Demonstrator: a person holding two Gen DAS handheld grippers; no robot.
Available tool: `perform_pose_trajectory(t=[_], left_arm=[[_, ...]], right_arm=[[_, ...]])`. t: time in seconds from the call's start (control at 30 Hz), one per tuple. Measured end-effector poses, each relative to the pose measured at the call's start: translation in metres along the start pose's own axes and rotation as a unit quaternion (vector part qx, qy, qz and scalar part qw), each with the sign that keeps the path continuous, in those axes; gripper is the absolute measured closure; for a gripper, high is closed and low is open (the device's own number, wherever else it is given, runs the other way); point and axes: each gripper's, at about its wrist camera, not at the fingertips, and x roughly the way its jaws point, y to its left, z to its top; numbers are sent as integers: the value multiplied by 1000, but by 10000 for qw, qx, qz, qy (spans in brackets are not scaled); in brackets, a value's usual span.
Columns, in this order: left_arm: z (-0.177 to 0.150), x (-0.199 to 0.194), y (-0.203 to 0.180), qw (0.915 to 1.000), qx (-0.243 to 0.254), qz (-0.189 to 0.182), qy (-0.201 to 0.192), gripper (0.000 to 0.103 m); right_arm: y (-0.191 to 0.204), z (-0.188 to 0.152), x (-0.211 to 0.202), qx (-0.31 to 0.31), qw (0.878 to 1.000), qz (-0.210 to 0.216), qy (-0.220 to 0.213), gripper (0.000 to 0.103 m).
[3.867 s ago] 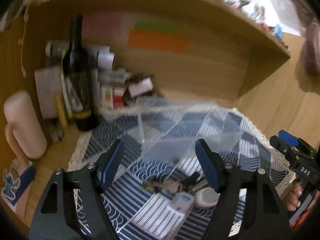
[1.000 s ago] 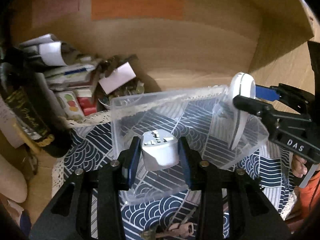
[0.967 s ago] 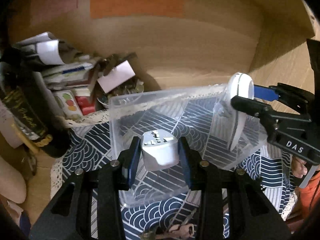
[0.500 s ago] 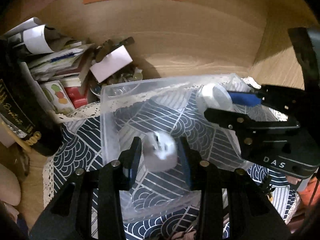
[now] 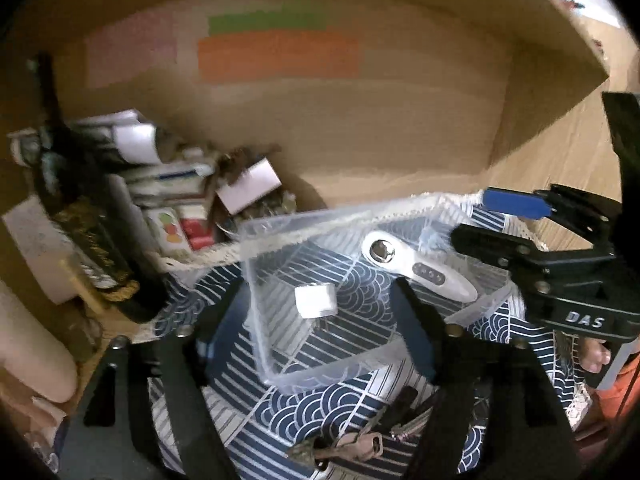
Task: Organize rigid objects
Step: 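Lower the adapter into the clear box with the left tool while the right tool drops the shaver in, then grasp the black round knob with the left tool while the right tool grasps the black-gold lighter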
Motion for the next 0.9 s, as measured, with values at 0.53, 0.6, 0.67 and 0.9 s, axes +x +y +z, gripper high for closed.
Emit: perform_pose_trajectory(t=[0.53, 0.6, 0.67, 0.9], left_arm=[[-67, -27, 24, 9986, -232, 164, 437, 7], [-77, -22, 28, 9979, -284, 147, 569, 9], [-87, -18, 30, 9972, -287, 105, 688, 17], [-116, -6, 26, 9937, -131, -181, 1096, 38]], right_arm=[[14, -73, -38, 453, 9988, -116, 125, 33], [14, -85, -35, 557, 9980, -118, 286, 33], [14, -97, -29, 658, 9966, -115, 475, 33], [12, -132, -14, 1141, 9880, -15, 1040, 33]])
